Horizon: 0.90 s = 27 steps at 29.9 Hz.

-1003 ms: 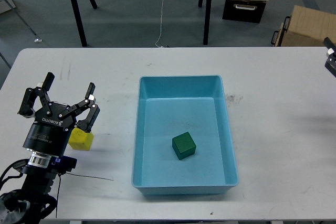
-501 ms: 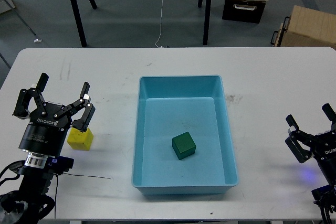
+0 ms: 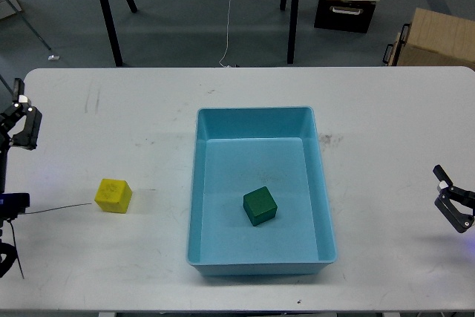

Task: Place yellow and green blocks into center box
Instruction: 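Return the right gripper to its side and raise the left gripper, then lower the left gripper onto the yellow cube and close it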

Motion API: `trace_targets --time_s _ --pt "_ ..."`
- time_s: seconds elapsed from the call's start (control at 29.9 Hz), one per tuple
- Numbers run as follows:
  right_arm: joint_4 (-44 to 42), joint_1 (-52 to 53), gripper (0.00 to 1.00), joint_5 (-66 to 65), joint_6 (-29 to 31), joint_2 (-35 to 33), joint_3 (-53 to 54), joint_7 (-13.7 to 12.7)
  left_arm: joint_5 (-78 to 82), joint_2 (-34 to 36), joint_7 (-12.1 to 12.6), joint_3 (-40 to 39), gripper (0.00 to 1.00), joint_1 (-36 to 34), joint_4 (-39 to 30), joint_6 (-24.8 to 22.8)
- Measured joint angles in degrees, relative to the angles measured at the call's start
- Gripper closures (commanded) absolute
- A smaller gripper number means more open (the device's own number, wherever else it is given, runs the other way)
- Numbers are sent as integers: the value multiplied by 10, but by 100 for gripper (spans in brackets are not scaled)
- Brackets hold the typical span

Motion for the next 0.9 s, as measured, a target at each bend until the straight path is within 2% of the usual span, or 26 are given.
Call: trace_targets --time_s 0.1,0.23,0.37,0.47,0.7,0.9 --pt "1 -1 0 0 0 -1 1 -1 -1 31 16 -4 0 -75 54 0" --pt "3 -2 0 0 0 6 1 -1 5 134 21 24 0 -135 69 0" --pt "5 -1 0 0 0 9 1 -1 36 246 23 141 0 -227 68 0" --pt "7 1 0 0 0 15 1 -1 83 301 20 246 0 -325 67 0" --pt "24 2 0 0 0 26 0 -2 170 313 25 515 0 -580 75 0" --pt "25 3 0 0 0 35 -6 -2 262 251 29 799 0 -814 74 0"
